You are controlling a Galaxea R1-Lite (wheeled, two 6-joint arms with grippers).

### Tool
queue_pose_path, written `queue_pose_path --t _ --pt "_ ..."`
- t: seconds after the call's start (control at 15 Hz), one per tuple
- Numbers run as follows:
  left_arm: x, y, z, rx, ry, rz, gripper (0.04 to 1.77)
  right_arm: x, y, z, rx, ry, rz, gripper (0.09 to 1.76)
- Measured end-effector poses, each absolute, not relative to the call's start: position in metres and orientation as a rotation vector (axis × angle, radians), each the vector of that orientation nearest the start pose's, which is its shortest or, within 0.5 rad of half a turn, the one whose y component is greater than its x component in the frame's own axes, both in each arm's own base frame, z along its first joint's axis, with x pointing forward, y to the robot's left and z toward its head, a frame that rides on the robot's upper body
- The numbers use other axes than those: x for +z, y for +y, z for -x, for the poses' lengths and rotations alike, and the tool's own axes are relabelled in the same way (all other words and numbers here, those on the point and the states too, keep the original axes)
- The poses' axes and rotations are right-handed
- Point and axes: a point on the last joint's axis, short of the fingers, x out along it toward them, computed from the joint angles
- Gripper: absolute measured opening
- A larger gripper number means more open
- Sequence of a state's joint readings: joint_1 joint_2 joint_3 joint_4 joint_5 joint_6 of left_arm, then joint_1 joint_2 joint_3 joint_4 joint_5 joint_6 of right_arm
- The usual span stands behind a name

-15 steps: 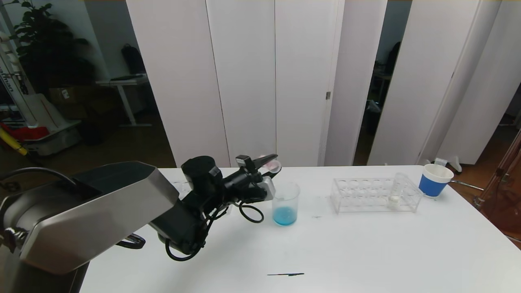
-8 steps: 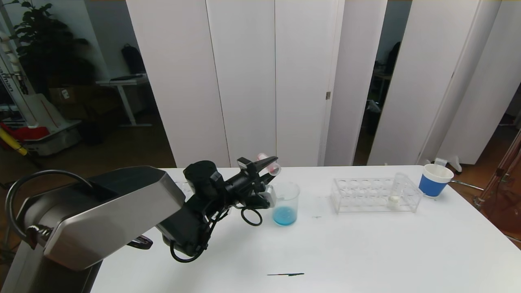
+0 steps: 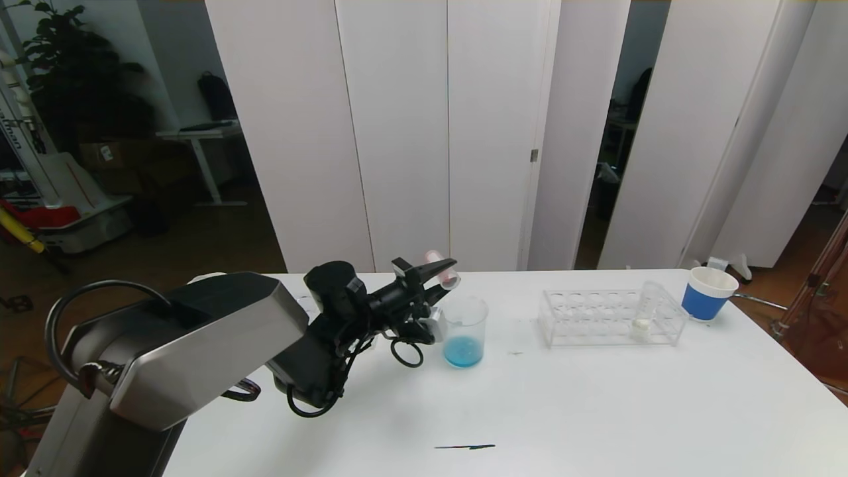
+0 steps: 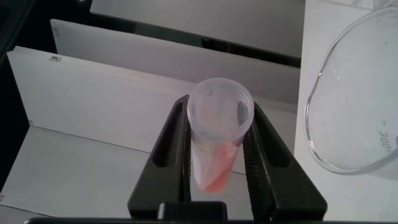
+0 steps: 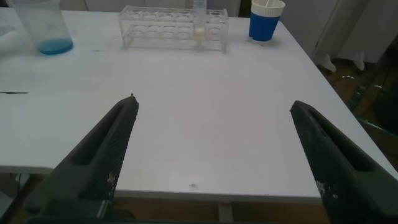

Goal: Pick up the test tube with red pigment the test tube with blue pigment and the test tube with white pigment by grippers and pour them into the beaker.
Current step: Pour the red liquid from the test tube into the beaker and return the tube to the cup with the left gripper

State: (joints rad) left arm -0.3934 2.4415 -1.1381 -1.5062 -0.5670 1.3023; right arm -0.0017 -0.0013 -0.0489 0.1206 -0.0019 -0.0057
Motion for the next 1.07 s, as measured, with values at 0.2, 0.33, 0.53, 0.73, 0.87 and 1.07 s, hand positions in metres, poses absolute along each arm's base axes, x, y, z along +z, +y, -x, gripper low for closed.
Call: queue_pose_path --t 0.2,0.33,0.53,0.73,0.87,1.07 --pt "0.064 -0.1824 -0.4086 -0.693 -0.816 -1.206 0.57 0.0766 0.0 0.0271 -0.003 0.07 0.006 1.75" --pt "0.0638 -0.1828 -0.4098 -0.693 -0.825 -1.208 0.57 0.0766 0.0 0.0271 -0.003 0.07 0.006 1.75" --pt "0.0635 -0.1859 -0.41 -0.695 -0.837 -1.213 0.57 0.0766 0.0 0.0271 -0.003 0.07 0.005 1.75" --pt "0.0617 -0.1868 -0.4119 -0.695 -0.841 -1.213 0.57 0.0766 0.0 0.0271 -0.003 0.07 0.006 1.75" --pt "0.0615 -0.1884 -0.4128 -0.695 -0.851 -1.212 0.57 0.0766 0.0 0.0271 -0.003 0.07 0.006 1.75" --pt "0.0611 -0.1891 -0.4129 -0.695 -0.867 -1.215 0.57 0.0766 0.0 0.0271 -0.003 0.07 0.006 1.75"
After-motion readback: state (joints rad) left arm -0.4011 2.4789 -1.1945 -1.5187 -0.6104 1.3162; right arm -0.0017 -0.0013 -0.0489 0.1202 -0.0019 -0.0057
